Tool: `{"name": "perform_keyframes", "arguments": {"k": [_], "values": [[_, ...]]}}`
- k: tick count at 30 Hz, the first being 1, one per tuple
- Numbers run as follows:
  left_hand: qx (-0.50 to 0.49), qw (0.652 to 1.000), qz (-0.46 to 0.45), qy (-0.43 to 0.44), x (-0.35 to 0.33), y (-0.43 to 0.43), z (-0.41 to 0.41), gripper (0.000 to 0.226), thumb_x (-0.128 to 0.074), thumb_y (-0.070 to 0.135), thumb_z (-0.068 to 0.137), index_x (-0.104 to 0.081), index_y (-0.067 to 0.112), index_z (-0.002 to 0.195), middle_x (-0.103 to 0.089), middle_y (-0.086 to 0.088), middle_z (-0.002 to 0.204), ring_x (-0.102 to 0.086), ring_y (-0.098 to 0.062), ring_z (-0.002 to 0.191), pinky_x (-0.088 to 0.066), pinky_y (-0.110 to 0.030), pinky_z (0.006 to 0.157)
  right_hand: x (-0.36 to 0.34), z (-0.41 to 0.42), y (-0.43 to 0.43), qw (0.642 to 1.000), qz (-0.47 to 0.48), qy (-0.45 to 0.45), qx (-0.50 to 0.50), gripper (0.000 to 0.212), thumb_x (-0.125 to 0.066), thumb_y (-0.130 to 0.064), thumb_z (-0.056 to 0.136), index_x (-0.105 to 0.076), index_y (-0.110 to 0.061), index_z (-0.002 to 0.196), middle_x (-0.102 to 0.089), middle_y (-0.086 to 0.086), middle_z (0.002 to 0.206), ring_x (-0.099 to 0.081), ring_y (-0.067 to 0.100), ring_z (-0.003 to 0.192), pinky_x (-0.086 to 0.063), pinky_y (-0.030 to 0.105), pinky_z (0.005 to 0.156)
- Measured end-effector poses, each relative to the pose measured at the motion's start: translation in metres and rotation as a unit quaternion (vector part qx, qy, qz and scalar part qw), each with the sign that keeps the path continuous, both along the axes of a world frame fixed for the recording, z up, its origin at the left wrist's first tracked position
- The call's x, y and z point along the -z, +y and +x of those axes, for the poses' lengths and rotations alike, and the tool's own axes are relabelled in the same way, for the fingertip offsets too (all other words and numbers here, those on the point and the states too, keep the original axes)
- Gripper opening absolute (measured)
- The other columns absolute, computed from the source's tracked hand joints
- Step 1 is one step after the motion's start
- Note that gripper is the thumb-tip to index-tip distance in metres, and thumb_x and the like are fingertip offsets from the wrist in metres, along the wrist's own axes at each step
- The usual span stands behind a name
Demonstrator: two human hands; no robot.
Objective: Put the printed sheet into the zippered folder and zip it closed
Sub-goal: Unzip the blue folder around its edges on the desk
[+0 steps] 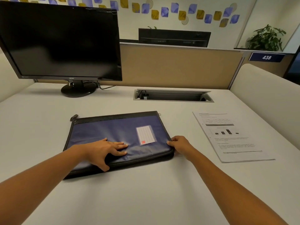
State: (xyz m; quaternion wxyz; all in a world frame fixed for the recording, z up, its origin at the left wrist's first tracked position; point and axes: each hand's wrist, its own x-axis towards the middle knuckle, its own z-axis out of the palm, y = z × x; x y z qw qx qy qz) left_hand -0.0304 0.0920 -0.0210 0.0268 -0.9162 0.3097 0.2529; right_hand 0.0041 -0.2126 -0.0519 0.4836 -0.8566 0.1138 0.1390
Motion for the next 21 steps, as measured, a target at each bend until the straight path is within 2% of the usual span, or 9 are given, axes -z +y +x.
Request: {"name": "perform_keyframes", "arguments": {"k": [2, 4, 6, 9, 13, 18, 21], "values": [[-0.03, 0.998, -0.049, 0.001, 0.004, 0.001, 0.0, 0.07, -0.055, 0.055, 0.078, -0.025, 0.043, 0.14, -0.004, 0.019, 0.154, 0.003, 0.006, 0.138, -0.002, -0.057, 0.114, -0.006, -0.001, -0.008, 0.998, 0.003, 0.034, -0.044, 0.016, -0.06, -0.02, 0.088, -0.054, -0.01, 0.077, -0.055, 0.006, 0.073, -0.05, 0.016, 0.063, -0.046, 0.025, 0.063], [-0.065, 0.994, -0.086, 0.0, 0.008, -0.006, -0.002, 0.088, -0.033, 0.088, 0.062, -0.021, 0.047, 0.139, -0.003, 0.022, 0.154, 0.006, 0.006, 0.137, 0.002, -0.062, 0.112, -0.013, -0.005, -0.015, 0.994, 0.013, 0.069, -0.089, 0.02, -0.062, -0.02, 0.086, -0.053, -0.012, 0.071, -0.054, 0.002, 0.065, -0.049, 0.012, 0.058, -0.044, 0.019, 0.057], [-0.085, 0.992, -0.094, -0.025, 0.018, -0.02, -0.004, 0.107, -0.013, 0.097, 0.048, -0.01, 0.046, 0.142, 0.002, 0.02, 0.155, 0.011, -0.003, 0.142, 0.007, -0.065, 0.11, -0.016, -0.009, -0.02, 0.987, 0.037, 0.096, -0.126, 0.025, -0.063, -0.019, 0.085, -0.051, -0.013, 0.064, -0.054, -0.004, 0.054, -0.049, 0.008, 0.052, -0.042, 0.016, 0.053], [-0.095, 0.991, -0.064, -0.076, 0.029, -0.048, -0.007, 0.118, -0.005, 0.096, 0.043, 0.004, 0.037, 0.145, 0.013, 0.012, 0.155, 0.016, -0.015, 0.143, 0.01, -0.067, 0.107, -0.015, -0.01, -0.026, 0.981, 0.053, 0.108, -0.152, 0.026, -0.063, -0.02, 0.085, -0.052, -0.014, 0.063, -0.055, -0.01, 0.044, -0.051, 0.005, 0.048, -0.043, 0.015, 0.052], [-0.123, 0.985, -0.058, -0.11, 0.037, -0.078, -0.006, 0.128, 0.001, 0.096, 0.036, 0.008, 0.03, 0.146, 0.014, 0.005, 0.156, 0.018, -0.022, 0.143, 0.008, -0.071, 0.105, -0.013, -0.003, -0.026, 0.985, 0.041, 0.083, -0.144, 0.02, -0.056, -0.025, 0.09, -0.061, -0.011, 0.077, -0.063, 0.003, 0.067, -0.058, 0.012, 0.059, -0.047, 0.019, 0.053], [-0.165, 0.977, -0.066, -0.116, 0.04, -0.103, 0.0, 0.133, 0.003, 0.098, 0.03, 0.01, 0.032, 0.145, 0.015, 0.002, 0.156, 0.019, -0.029, 0.142, 0.01, -0.076, 0.099, -0.003, 0.022, -0.019, 0.999, 0.043, -0.019, -0.019, 0.009, -0.055, -0.013, 0.09, -0.062, -0.008, 0.09, -0.062, 0.007, 0.083, -0.059, 0.018, 0.077, -0.049, 0.02, 0.059], [-0.171, 0.975, -0.06, -0.129, 0.043, -0.115, -0.002, 0.129, -0.007, 0.095, 0.037, 0.012, 0.027, 0.146, 0.017, -0.002, 0.156, 0.02, -0.031, 0.142, 0.012, -0.074, 0.098, 0.003, 0.04, -0.01, 0.998, 0.0, -0.069, 0.016, 0.021, -0.057, -0.011, 0.088, -0.061, -0.003, 0.108, -0.06, 0.011, 0.098, -0.056, 0.021, 0.085, -0.053, 0.029, 0.07]]}}
